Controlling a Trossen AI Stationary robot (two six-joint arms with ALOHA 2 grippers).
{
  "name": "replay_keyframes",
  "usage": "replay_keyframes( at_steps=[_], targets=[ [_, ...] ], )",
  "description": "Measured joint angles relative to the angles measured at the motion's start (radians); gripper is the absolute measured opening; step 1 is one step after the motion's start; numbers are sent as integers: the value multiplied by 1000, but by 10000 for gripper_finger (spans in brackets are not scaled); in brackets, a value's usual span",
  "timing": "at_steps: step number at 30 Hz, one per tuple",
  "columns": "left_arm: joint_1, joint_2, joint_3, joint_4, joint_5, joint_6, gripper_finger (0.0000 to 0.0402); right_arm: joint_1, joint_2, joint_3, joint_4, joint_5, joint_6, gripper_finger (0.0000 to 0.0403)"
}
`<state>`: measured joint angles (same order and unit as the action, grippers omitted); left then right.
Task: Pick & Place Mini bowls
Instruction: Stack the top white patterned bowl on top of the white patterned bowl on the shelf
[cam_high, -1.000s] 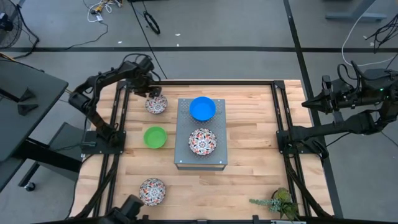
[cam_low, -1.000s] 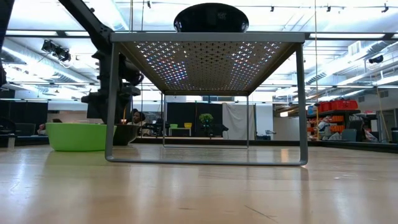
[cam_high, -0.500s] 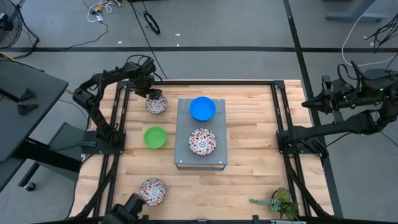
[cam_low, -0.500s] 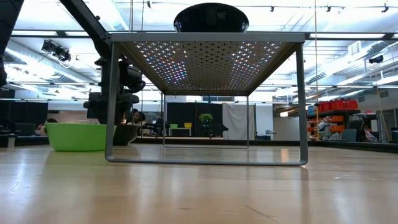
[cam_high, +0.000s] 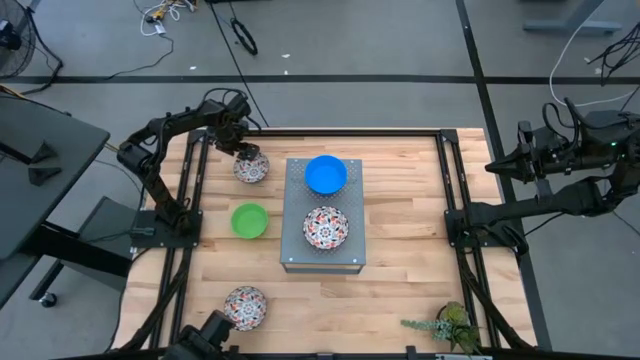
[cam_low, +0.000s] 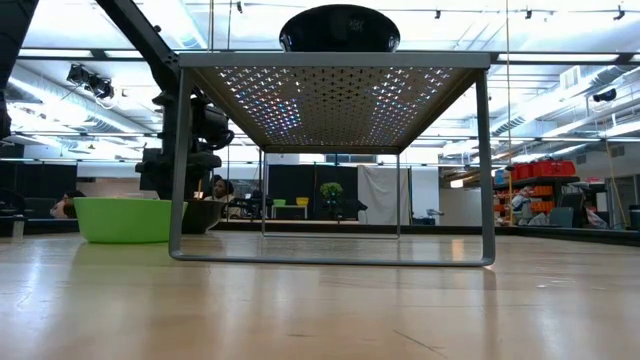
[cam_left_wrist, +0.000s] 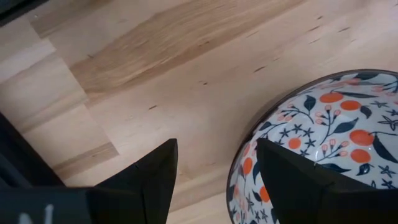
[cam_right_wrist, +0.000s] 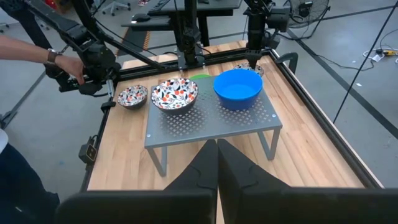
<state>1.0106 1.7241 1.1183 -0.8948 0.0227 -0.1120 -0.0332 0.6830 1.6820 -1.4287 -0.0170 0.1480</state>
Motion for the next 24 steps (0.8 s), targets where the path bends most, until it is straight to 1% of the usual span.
replay_keyframes(
  at_steps=[8,11,24],
  targets=[
    [0,0,0,0,0,0,224,0,0,0,0,0,0,3],
    [0,0,0,0,0,0,215,0,0,0,0,0,0,3],
    [-1,27,0,-32,18,1,125,0,0,0,0,0,0,3]
  ],
)
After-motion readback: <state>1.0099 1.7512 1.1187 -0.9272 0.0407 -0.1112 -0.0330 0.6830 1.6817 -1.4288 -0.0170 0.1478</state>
